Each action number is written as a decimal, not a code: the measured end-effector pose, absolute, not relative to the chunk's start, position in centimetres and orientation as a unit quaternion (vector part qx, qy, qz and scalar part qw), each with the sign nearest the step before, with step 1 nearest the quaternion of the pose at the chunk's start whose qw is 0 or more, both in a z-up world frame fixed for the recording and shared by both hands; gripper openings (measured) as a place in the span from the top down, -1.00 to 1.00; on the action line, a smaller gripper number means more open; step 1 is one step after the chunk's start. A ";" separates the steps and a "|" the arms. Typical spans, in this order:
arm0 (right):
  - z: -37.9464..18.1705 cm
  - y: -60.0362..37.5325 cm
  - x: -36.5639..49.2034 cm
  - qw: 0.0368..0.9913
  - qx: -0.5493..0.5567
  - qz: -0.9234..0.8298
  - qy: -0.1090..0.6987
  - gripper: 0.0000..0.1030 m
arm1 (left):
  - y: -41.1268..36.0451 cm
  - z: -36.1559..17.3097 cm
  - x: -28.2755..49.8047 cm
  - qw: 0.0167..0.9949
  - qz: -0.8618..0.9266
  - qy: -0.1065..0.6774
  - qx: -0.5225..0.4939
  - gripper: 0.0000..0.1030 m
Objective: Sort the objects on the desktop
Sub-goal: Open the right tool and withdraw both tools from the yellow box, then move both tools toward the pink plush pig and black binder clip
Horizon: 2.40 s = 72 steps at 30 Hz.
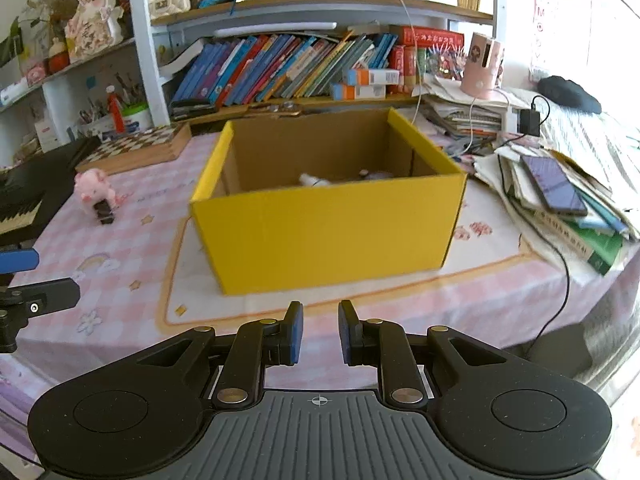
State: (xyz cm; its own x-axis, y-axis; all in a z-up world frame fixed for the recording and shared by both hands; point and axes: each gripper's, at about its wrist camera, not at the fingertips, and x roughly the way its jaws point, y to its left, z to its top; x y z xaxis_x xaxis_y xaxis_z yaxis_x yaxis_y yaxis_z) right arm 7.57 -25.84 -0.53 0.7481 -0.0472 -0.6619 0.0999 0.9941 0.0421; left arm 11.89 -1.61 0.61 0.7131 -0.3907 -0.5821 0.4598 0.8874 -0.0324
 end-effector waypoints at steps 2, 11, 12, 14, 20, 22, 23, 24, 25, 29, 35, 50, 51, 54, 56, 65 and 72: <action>-0.8 -24.7 7.1 0.933 0.036 -0.036 0.355 0.60 | -0.9 0.4 11.5 0.922 -0.231 0.305 0.058 -0.82; -1.4 -19.7 5.4 0.933 0.024 -0.013 0.358 0.60 | 2.1 -0.4 9.9 0.916 -0.234 0.321 0.061 -0.82; -1.5 -19.3 5.2 0.933 0.025 -0.011 0.359 0.60 | 2.4 -0.5 9.7 0.915 -0.234 0.322 0.061 -0.82; -1.7 -18.2 4.9 0.933 0.022 -0.002 0.360 0.60 | 3.0 -0.6 9.4 0.914 -0.235 0.325 0.059 -0.82; -1.9 -15.0 4.4 0.933 -0.005 0.029 0.360 0.60 | 5.1 -1.0 8.5 0.915 -0.223 0.332 0.047 -0.82; -1.9 -14.2 4.5 0.932 -0.011 0.039 0.361 0.60 | 5.8 -1.0 8.2 0.918 -0.214 0.332 0.044 -0.82; -1.9 -13.8 4.6 0.931 -0.013 0.044 0.361 0.60 | 6.1 -1.0 8.1 0.919 -0.210 0.332 0.041 -0.82; -2.0 -13.4 4.6 0.931 -0.014 0.048 0.361 0.60 | 6.5 -1.0 8.0 0.920 -0.205 0.332 0.039 -0.82; -2.0 -13.1 4.6 0.931 -0.016 0.052 0.361 0.60 | 6.8 -1.1 8.0 0.921 -0.202 0.332 0.038 -0.82; -2.2 -11.7 5.0 0.929 -0.020 0.070 0.364 0.59 | 8.2 -1.2 7.8 0.923 -0.187 0.334 0.033 -0.82; -2.3 -9.4 5.8 0.925 -0.030 0.096 0.366 0.47 | 10.4 -1.1 7.6 0.928 -0.167 0.331 0.029 -0.82; -1.7 -5.1 7.3 0.923 -0.053 0.142 0.354 0.45 | 14.3 -0.7 7.6 0.938 -0.127 0.323 0.018 -0.84; -1.8 -5.0 7.4 0.922 -0.054 0.144 0.354 0.45 | 14.4 -0.7 7.6 0.937 -0.126 0.324 0.017 -0.84; -1.9 -4.6 7.7 0.921 -0.058 0.148 0.356 0.45 | 14.7 -1.0 7.8 0.937 -0.122 0.328 0.012 -0.84; -1.9 -4.5 8.0 0.920 -0.062 0.151 0.356 0.45 | 14.9 -1.1 8.0 0.937 -0.118 0.329 0.009 -0.84; -2.2 -4.3 10.6 0.915 -0.073 0.166 0.360 0.45 | 14.8 -1.3 10.0 0.938 -0.105 0.331 0.002 -0.84; -2.5 -4.8 13.4 0.910 -0.084 0.174 0.367 0.29 | 14.1 -2.0 12.5 0.934 -0.098 0.344 -0.010 -0.85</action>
State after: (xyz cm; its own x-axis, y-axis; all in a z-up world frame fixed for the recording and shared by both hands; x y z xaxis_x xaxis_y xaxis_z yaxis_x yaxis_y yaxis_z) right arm 13.38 -4.82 -2.46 0.6699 0.2546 -0.6975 -0.3787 0.9252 -0.0260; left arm 12.53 14.05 -1.96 0.7446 -0.1901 -0.6399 0.1769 0.9805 -0.0855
